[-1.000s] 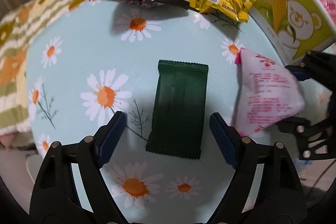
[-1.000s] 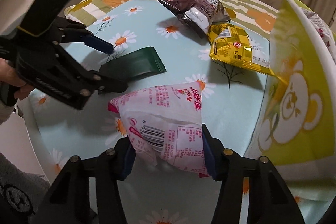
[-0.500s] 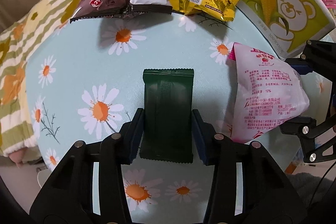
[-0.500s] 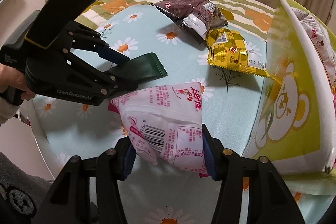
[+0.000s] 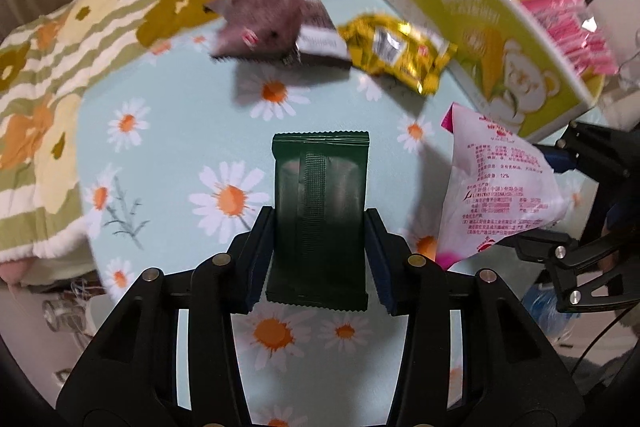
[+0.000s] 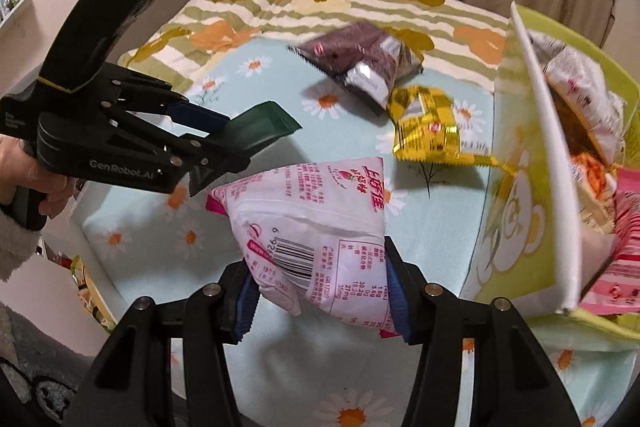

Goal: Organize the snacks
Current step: 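Carry the green pack and pink-white bag over the box and release both, then move both tools back over the brown and gold bags on the table, then grasp the brown bag with the left tool while the right tool grasps the gold bag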

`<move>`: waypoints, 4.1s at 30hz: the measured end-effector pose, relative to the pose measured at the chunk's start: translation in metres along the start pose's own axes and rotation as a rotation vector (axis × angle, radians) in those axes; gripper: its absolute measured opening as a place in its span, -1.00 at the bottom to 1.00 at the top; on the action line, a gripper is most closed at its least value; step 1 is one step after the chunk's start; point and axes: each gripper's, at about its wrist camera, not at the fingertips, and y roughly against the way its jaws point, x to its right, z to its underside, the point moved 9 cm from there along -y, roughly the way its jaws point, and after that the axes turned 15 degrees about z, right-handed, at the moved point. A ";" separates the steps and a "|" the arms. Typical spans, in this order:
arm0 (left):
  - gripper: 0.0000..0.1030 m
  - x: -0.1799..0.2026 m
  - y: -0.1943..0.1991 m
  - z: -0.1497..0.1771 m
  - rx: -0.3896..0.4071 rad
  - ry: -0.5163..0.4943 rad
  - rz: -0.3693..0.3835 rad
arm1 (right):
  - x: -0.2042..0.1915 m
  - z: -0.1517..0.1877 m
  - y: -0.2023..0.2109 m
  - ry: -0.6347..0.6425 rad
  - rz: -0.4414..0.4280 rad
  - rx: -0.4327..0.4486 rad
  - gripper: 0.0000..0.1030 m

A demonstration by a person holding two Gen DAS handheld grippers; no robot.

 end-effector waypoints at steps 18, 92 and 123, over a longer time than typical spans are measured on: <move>-0.21 0.060 0.123 -0.065 0.223 -0.074 0.046 | 0.042 -0.064 0.112 -0.180 0.030 0.156 -0.03; 0.97 0.157 0.087 -0.098 0.414 0.212 -0.186 | 0.241 -0.093 0.143 -0.204 -0.019 0.274 1.00; 0.97 -0.064 0.005 -0.157 0.071 0.209 0.107 | 0.025 -0.122 -0.008 0.132 0.296 -0.030 0.99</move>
